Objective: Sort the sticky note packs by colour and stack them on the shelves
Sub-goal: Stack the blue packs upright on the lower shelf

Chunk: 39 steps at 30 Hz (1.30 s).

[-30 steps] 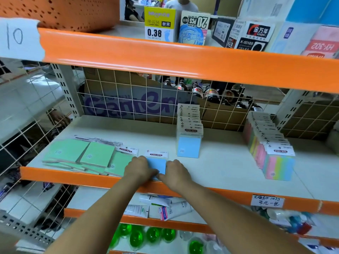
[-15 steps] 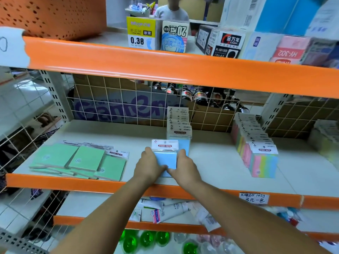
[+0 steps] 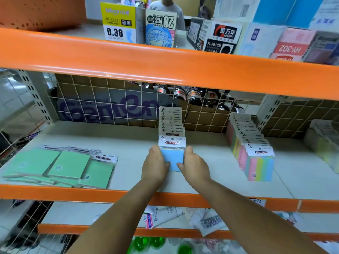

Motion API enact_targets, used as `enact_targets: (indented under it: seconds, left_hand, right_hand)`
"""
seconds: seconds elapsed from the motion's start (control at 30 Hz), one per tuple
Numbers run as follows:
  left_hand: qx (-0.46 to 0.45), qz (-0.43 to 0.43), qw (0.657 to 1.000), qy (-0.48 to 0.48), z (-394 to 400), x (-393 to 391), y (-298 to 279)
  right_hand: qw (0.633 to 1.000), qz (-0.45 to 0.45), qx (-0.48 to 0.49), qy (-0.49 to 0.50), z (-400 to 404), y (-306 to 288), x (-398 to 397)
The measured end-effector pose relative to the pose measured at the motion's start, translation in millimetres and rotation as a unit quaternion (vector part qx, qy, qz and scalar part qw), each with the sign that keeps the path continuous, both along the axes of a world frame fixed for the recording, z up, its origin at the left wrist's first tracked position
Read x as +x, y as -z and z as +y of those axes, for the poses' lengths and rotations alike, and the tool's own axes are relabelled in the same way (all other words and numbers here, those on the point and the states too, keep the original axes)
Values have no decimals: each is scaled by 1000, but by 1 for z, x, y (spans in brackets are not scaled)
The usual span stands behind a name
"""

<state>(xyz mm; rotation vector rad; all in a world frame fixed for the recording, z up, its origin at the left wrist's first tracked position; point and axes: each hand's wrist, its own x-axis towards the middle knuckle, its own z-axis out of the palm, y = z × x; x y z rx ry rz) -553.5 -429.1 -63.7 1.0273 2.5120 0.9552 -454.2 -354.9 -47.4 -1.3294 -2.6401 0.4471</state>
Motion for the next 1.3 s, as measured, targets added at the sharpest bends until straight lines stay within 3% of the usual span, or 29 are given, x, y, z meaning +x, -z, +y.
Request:
enact_targets:
  seconds: [0.2,0.6,0.93,1.3]
  left_hand:
    - [-3,32,999,2,10,-6,3]
    - [-102,37,994,-1,11,-16,22]
    - [-98,-19,995,12,10,-29,22]
    - [-99,-25,994,26,10,-36,27]
  right_hand:
    - [1000,9,14,-2,11,9,-4]
    - [999,-36,26,-14,20,24,-11]
    - [993,-90,70,-22,21,28,-14]
    - [993,-89,81,-1,22,30,-17]
